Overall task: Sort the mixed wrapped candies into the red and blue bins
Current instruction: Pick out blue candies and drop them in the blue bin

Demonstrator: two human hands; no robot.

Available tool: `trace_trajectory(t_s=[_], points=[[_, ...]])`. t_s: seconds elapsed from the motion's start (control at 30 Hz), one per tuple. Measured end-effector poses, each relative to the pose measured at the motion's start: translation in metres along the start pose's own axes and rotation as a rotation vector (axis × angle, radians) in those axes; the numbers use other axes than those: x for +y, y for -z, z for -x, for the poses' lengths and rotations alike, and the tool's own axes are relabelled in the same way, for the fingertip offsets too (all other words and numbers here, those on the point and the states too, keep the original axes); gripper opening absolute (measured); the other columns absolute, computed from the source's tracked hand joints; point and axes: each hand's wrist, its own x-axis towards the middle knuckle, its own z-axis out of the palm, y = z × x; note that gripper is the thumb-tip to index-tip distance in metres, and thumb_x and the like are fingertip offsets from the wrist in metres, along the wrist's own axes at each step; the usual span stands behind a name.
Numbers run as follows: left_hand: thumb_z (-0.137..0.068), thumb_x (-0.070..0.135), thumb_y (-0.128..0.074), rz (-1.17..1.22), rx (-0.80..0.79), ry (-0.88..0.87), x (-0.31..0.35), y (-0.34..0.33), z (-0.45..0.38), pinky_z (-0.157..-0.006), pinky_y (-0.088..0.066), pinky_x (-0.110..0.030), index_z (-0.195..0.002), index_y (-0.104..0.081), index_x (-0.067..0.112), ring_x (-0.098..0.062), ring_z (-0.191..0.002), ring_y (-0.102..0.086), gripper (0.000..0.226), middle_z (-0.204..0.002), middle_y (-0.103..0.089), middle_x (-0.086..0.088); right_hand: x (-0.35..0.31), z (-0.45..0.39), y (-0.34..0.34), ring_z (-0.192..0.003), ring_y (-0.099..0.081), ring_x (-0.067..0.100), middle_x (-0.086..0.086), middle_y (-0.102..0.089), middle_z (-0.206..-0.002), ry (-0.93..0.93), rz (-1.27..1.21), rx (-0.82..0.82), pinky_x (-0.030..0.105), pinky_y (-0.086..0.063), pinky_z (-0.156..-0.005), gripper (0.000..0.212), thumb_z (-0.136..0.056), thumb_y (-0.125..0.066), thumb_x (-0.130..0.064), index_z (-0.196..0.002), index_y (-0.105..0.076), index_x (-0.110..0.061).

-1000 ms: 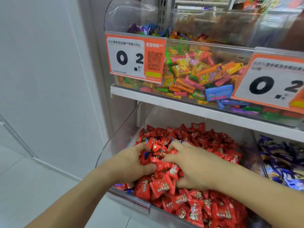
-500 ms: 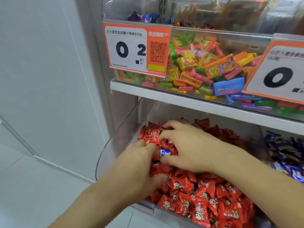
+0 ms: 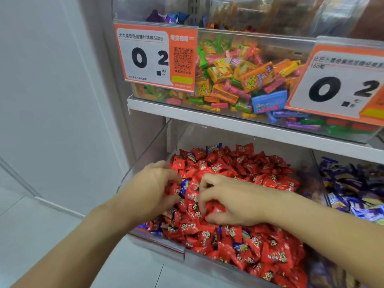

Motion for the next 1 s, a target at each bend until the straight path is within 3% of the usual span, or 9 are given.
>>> trace_trajectory(t_s=[0.13,0.2,0.3,0.4,0.5,0.6,0.7,0.87,1.0], points=[[-0.079,0.050,-0.067,-0.037,0.172,-0.073,0.015,0.006,0.013,-0.082,-0.045,-0.022,-0.103,-0.066,0.036,-0.005,-0.094,-0.051,0.028,-0.099,-0.051,0.019,0.020,-0.030,0.017,-0.110,-0.050,0.010,-0.008,-0.047,-0.123,-0.070,0.040,0.081,0.032,-0.042,-0.099,0.041,-0.089,-0.071,-0.042,-0.127,-0.062,-0.033],[-0.079,0.049,-0.069,0.129,0.055,-0.113,0.031,0.007,0.019,-0.071,-0.041,-0.013,-0.094,-0.069,0.033,-0.001,-0.084,-0.055,0.023,-0.087,-0.058,0.020,0.026,-0.041,0.022,-0.116,-0.052,0.015,-0.006,-0.051,-0.129,-0.109,0.001,0.117,0.039,-0.042,-0.104,0.043,-0.089,-0.070,-0.043,-0.130,-0.061,-0.033],[-0.079,0.048,-0.075,0.273,-0.236,-0.167,0.044,-0.005,0.022,-0.081,-0.046,-0.015,-0.104,-0.072,0.032,0.001,-0.092,-0.057,0.029,-0.096,-0.064,0.018,0.023,-0.039,0.030,-0.124,-0.049,0.017,-0.006,-0.049,-0.138,-0.181,0.023,0.150,0.041,-0.041,-0.106,0.048,-0.089,-0.069,-0.047,-0.134,-0.058,-0.035],[-0.080,0.047,-0.074,0.140,-0.285,-0.189,0.034,-0.018,0.009,-0.089,-0.043,-0.023,-0.112,-0.072,0.030,-0.003,-0.097,-0.053,0.036,-0.104,-0.063,0.013,0.003,-0.014,0.034,-0.113,-0.053,0.013,-0.008,-0.055,-0.123,-0.186,0.106,0.194,0.038,-0.046,-0.098,0.037,-0.086,-0.071,-0.047,-0.120,-0.063,-0.036],[-0.072,0.031,-0.068,0.070,-0.234,-0.172,0.021,-0.019,-0.004,-0.087,-0.046,-0.030,-0.096,-0.076,0.023,-0.012,-0.090,-0.057,0.027,-0.093,-0.068,0.005,-0.019,0.012,0.025,-0.087,-0.057,0.002,-0.015,-0.062,-0.094,-0.116,0.013,0.105,0.025,-0.051,-0.082,0.021,-0.080,-0.078,-0.035,-0.098,-0.068,-0.033],[-0.072,0.022,-0.062,0.046,-0.212,-0.090,0.011,-0.011,-0.008,-0.089,-0.048,-0.028,-0.100,-0.076,0.024,-0.012,-0.096,-0.060,0.031,-0.101,-0.069,0.006,-0.016,0.022,0.009,-0.106,-0.050,0.006,-0.013,-0.055,-0.110,-0.131,0.072,-0.095,0.026,-0.047,-0.091,0.043,-0.076,-0.081,-0.041,-0.115,-0.065,-0.035],[-0.078,0.017,-0.061,-0.011,-0.216,-0.034,0.009,-0.006,-0.006,-0.091,-0.047,-0.022,-0.108,-0.073,0.028,-0.010,-0.104,-0.060,0.034,-0.109,-0.069,0.011,0.001,0.025,0.003,-0.116,-0.042,0.012,-0.009,-0.048,-0.123,-0.213,0.136,-0.088,0.035,-0.043,-0.099,0.066,-0.069,-0.084,-0.053,-0.126,-0.061,-0.033],[-0.079,0.037,-0.054,-0.064,-0.029,-0.117,0.029,-0.011,-0.001,-0.082,-0.049,-0.027,-0.091,-0.075,0.028,-0.008,-0.089,-0.056,0.026,-0.088,-0.071,0.012,0.000,0.025,0.000,-0.108,-0.047,0.015,-0.006,-0.051,-0.114,-0.261,0.135,-0.111,0.036,-0.048,-0.092,0.049,-0.075,-0.079,-0.052,-0.118,-0.067,-0.032],[-0.084,0.029,-0.070,0.068,-0.178,-0.165,0.036,-0.024,-0.005,-0.085,-0.045,-0.016,-0.115,-0.070,0.024,-0.005,-0.094,-0.057,0.031,-0.110,-0.064,0.009,-0.008,0.023,-0.004,-0.098,-0.050,0.016,-0.005,-0.055,-0.101,-0.288,0.067,-0.078,0.037,-0.049,-0.087,0.039,-0.073,-0.078,-0.053,-0.101,-0.068,-0.029]])
